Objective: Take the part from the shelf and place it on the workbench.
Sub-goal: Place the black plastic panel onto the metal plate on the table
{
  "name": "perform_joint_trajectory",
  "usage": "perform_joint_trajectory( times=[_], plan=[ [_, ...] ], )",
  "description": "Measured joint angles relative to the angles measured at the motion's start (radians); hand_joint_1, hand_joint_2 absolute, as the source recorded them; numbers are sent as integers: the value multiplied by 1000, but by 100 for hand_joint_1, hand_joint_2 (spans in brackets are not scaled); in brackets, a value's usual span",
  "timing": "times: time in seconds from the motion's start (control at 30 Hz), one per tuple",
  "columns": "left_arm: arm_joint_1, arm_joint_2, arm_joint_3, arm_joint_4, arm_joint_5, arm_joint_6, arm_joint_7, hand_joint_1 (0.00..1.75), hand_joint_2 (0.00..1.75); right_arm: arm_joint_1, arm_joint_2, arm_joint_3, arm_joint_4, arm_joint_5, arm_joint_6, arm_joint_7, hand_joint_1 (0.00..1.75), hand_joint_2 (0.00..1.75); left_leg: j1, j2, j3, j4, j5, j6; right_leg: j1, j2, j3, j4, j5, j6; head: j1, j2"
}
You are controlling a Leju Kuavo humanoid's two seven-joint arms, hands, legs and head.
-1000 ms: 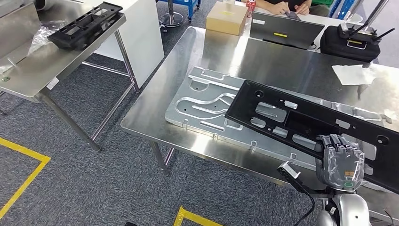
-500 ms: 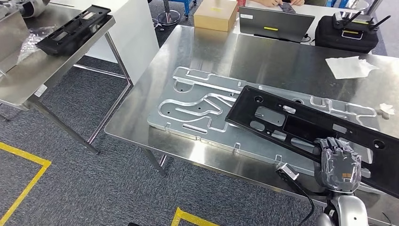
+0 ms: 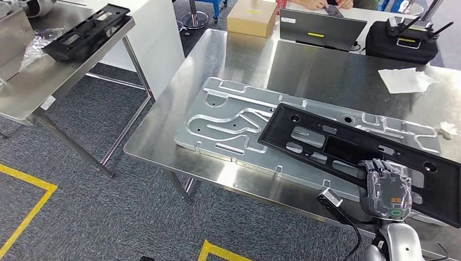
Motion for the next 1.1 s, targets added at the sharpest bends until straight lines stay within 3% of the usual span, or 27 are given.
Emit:
perform_joint_trajectory(
  times=[0.27,0.6,1.1],
  plan=[
    [1,0,16,0,10,-2,-6,0,175,17,0,0,0,-5,1,0,175,175,-1,0,-1,1,-1,1,-2,0,0,-3,1,2,0,0],
    [-1,1,21,0,-8,0,5,0,175,29,-2,-39,72,-121,15,-20,175,175,0,0,0,-1,-2,2,-1,0,-1,-3,-2,3,0,0],
    [-1,1,26,0,-2,-4,-4,0,175,28,-3,-53,117,-93,12,-37,175,175,-1,0,1,1,-3,3,-1,0,3,-3,-1,4,0,0]
  ],
)
